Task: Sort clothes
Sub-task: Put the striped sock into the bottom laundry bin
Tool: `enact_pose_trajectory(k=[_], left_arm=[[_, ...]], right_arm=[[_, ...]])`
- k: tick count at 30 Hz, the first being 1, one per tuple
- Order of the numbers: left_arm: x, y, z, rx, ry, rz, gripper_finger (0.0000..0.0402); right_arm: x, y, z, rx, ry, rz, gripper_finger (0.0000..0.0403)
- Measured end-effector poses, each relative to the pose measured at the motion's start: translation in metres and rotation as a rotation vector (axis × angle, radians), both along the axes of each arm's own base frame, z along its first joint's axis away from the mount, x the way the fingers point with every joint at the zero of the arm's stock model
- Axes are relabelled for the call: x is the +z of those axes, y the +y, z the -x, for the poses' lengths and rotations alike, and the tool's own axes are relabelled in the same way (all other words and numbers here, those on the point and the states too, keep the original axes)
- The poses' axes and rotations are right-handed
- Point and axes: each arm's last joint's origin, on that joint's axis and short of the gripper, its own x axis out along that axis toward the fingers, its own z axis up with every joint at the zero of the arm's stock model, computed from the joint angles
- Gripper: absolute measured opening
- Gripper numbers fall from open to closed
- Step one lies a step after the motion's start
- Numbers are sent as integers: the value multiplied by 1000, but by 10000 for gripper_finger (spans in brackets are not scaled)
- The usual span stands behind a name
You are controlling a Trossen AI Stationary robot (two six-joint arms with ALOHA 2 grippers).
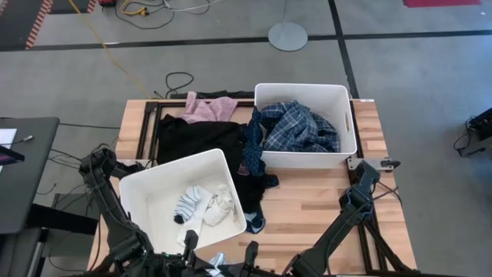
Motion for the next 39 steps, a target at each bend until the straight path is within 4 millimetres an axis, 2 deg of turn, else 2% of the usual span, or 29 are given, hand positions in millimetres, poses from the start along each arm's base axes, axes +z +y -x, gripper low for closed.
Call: enact_pose_trajectory(k=[15, 28, 39], left_arm=[[2, 2, -2, -3, -24, -93, 1], [37, 16, 3, 94, -55, -226, 1], [65, 48, -11, 236, -57, -341, 0]], right_arm=[[0, 4, 3, 7, 0, -9, 5], [-1, 13, 18, -79, -13, 51, 56], [-14, 16, 31, -116, 32, 2, 77]])
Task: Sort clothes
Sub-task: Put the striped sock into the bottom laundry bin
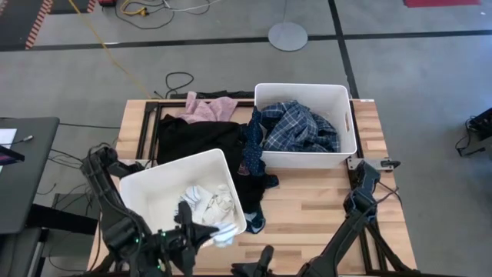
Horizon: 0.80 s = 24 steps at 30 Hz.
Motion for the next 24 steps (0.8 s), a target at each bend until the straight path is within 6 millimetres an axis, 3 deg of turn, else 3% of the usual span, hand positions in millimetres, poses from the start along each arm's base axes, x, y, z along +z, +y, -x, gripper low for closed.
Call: enact_pose_trajectory(k=[6, 12, 24], left_arm=[[5, 32, -4, 122, 80, -25, 0], [2, 64, 4, 280, 199, 15, 0], [10, 75, 13, 278, 242, 158, 0]], right_arm=[[-10, 5, 15, -14, 34, -74, 78], [-14, 14, 30, 1, 46, -93, 78], [-13, 15, 31, 1, 40, -109, 78]])
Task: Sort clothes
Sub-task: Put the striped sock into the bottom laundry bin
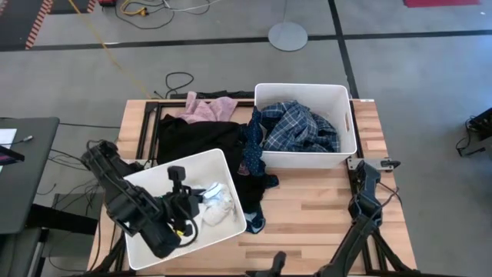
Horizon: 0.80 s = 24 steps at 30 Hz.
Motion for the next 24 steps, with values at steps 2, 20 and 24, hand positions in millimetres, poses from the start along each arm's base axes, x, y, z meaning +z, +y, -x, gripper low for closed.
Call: enact_pose_trajectory(k=[2, 20, 24], left_arm=[[4, 4, 3, -4, 3, 22, 0], [60, 60, 75, -86, -106, 315, 0], [59, 59, 79, -142, -36, 388, 0]], right_arm=[[0, 0, 0, 1, 0, -1, 78], [1, 17, 20, 50, -10, -14, 78], [0, 19, 24, 60, -4, -5, 78]])
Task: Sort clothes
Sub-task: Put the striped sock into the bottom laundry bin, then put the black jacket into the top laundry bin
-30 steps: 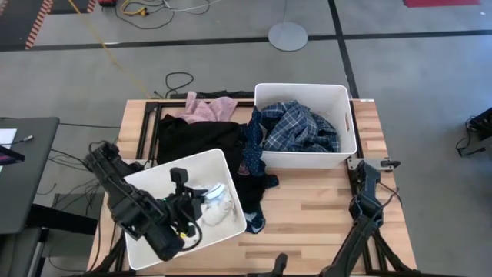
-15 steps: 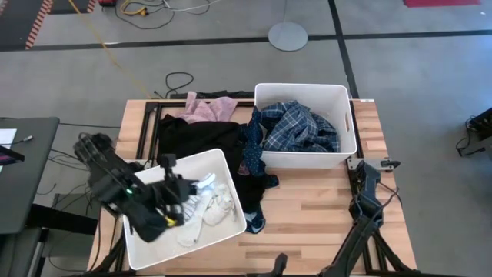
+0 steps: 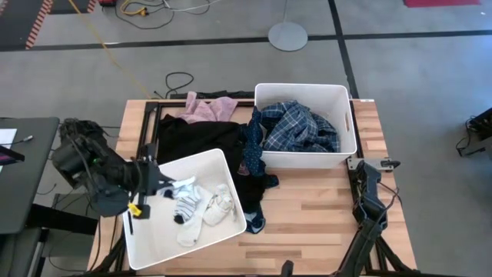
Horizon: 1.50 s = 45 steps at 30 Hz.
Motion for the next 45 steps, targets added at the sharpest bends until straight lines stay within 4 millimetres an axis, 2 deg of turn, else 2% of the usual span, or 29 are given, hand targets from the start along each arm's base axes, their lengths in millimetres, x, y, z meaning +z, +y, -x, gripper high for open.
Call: enact_pose_trajectory(k=[3, 10, 16, 20, 26, 32, 36, 41, 45], left_arm=[[-12, -6, -4, -42, 76, 3, 0], [-59, -8, -21, -15, 291, -49, 18], [-86, -11, -29, 11, 347, -89, 71], [-92, -12, -30, 16, 355, -94, 121], [-91, -15, -33, 14, 325, -69, 170], [-84, -25, -42, -82, 204, -29, 178], [-70, -34, -46, -159, 67, -26, 179], [-48, -60, -47, -349, -176, 5, 179], [-26, -84, -40, -546, -404, 19, 179]], right_arm=[[-1, 0, 1, 2, 5, 8, 78], [-1, 0, 1, 4, 9, 19, 78], [-1, 0, 1, 4, 12, 22, 78], [-1, 0, 2, 6, 12, 22, 78], [-1, 0, 2, 6, 12, 22, 78], [-2, 0, 3, 6, 19, 33, 78], [-2, 0, 3, 6, 21, 36, 78], [-5, -4, 3, -11, 35, 48, 78], [-8, -13, -2, -48, 56, 50, 78]])
